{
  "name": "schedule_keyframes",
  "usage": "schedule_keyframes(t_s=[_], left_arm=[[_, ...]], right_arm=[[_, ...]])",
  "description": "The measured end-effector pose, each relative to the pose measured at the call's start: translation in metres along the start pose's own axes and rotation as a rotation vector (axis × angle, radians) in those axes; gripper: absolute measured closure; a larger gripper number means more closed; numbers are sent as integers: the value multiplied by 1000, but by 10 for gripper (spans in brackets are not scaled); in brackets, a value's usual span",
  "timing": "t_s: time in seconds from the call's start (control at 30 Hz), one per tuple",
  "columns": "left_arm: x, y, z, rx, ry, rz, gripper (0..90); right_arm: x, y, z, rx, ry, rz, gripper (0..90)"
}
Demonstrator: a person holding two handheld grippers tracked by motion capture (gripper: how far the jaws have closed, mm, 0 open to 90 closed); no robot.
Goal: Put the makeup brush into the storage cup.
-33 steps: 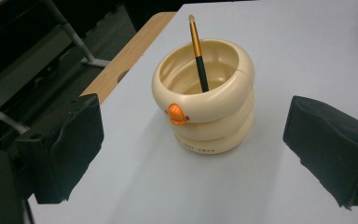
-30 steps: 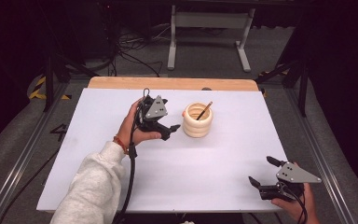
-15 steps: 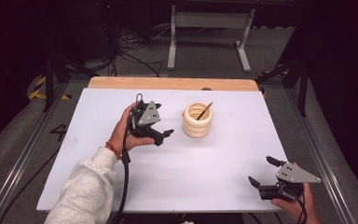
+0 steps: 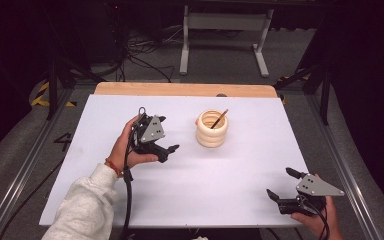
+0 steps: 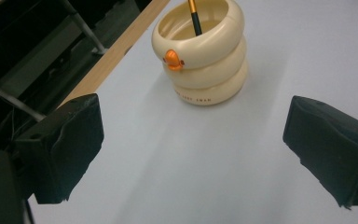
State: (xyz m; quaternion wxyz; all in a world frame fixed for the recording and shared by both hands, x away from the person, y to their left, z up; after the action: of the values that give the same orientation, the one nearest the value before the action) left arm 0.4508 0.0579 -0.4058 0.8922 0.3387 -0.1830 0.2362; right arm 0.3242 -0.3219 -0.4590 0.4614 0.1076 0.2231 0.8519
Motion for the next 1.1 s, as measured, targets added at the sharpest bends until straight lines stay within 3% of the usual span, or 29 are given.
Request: schedule_keyframes(t_s=[0.57, 1.1], left_arm=[[-4, 25, -26, 32, 5, 24, 57], [-17, 38, -56, 72, 41, 10, 52]], right_arm=[[0, 0, -1, 4, -1, -2, 72], [0, 0, -1, 5, 0, -4, 72]])
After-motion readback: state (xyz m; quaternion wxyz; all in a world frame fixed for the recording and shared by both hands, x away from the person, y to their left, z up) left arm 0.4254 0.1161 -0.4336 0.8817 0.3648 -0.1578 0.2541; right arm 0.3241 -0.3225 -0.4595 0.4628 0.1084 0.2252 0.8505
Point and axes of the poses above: each handheld gripper's, and its own axes: y roughly backward along the jaws, z roughly out of its top, x roughly to its left, the point moved 7 cm from there along -y, roughly forward along the jaws, and after that the axes turned 12 degrees about -y, right-handed, at the moved point
